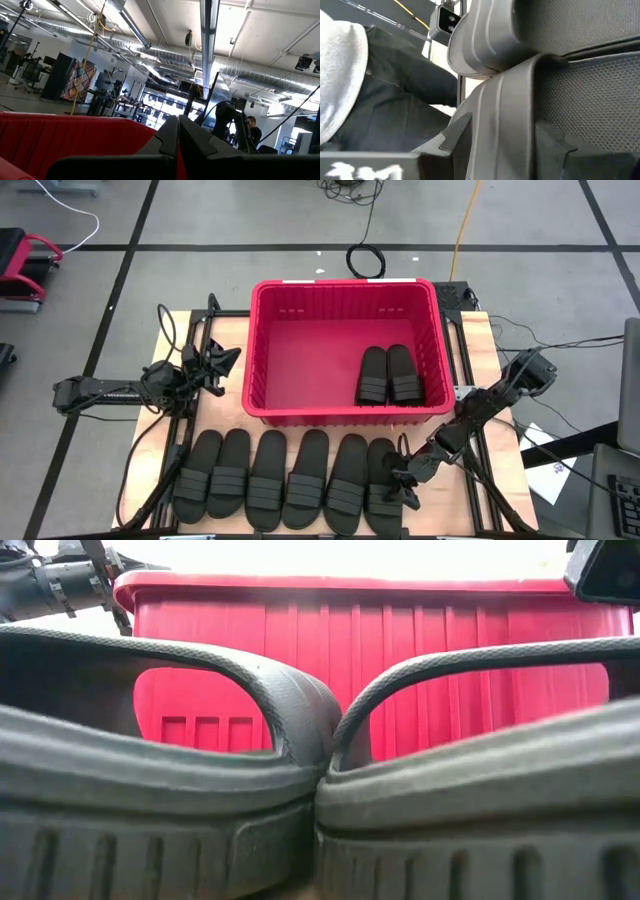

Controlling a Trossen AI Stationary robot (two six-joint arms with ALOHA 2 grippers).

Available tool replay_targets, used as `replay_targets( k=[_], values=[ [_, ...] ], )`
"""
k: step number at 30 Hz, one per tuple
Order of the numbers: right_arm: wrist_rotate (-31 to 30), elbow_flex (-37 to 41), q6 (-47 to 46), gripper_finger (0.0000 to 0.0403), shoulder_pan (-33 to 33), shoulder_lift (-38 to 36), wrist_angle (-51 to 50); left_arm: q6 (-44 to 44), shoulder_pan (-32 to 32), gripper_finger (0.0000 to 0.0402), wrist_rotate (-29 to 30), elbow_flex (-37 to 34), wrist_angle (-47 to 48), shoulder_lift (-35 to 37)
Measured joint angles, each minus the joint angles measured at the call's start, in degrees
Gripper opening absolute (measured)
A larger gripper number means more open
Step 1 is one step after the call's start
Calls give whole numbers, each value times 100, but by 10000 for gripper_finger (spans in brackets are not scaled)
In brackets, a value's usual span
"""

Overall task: Pick and place slides into bin
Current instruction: Put the black slide into the red bin

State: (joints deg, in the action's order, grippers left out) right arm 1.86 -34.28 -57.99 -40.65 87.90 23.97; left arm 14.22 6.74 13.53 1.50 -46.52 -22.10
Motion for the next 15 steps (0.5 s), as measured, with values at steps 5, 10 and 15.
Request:
replay_targets(
  k=[5,10,15],
  values=[
    [281,0,13,150,-43,-2,1,-3,1,21,-3,0,0,-1],
    [298,0,-353,76,-109,-4,-68,-20,1,21,-10,0,0,-1],
    [568,2,-617,12,-109,-3,17,-45,0,21,-34,0,2,1]
  ],
)
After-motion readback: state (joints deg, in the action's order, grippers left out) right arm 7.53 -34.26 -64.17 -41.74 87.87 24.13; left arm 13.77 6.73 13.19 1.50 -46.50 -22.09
